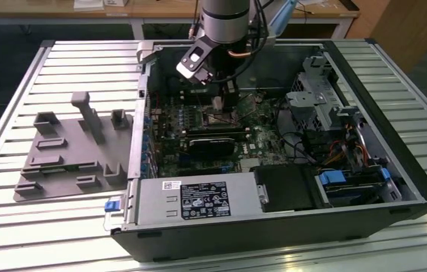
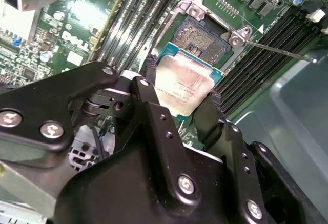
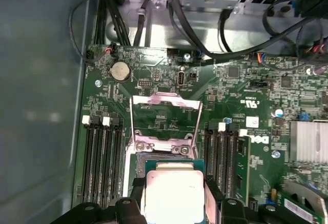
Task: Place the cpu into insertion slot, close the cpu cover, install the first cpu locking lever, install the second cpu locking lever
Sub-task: 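Place the cpu into insertion slot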
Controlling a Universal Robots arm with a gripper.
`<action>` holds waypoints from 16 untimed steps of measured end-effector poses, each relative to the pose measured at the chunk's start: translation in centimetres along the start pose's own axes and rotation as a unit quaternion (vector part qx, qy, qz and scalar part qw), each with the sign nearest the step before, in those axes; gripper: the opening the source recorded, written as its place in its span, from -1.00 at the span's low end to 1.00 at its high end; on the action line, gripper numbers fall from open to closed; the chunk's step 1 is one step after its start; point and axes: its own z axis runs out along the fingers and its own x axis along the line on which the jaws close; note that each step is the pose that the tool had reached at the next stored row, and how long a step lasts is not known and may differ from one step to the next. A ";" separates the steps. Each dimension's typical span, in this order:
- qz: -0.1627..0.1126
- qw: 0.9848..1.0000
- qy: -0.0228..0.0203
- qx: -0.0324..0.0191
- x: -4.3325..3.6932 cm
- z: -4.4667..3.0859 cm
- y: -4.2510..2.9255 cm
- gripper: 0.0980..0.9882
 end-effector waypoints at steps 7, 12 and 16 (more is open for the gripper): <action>0.004 1.000 -0.005 0.002 0.47 1.15 -0.12 -0.01; 0.013 1.000 -0.010 0.002 0.63 1.68 -0.22 -0.01; 0.019 1.000 -0.013 0.002 0.75 2.10 -0.31 -0.01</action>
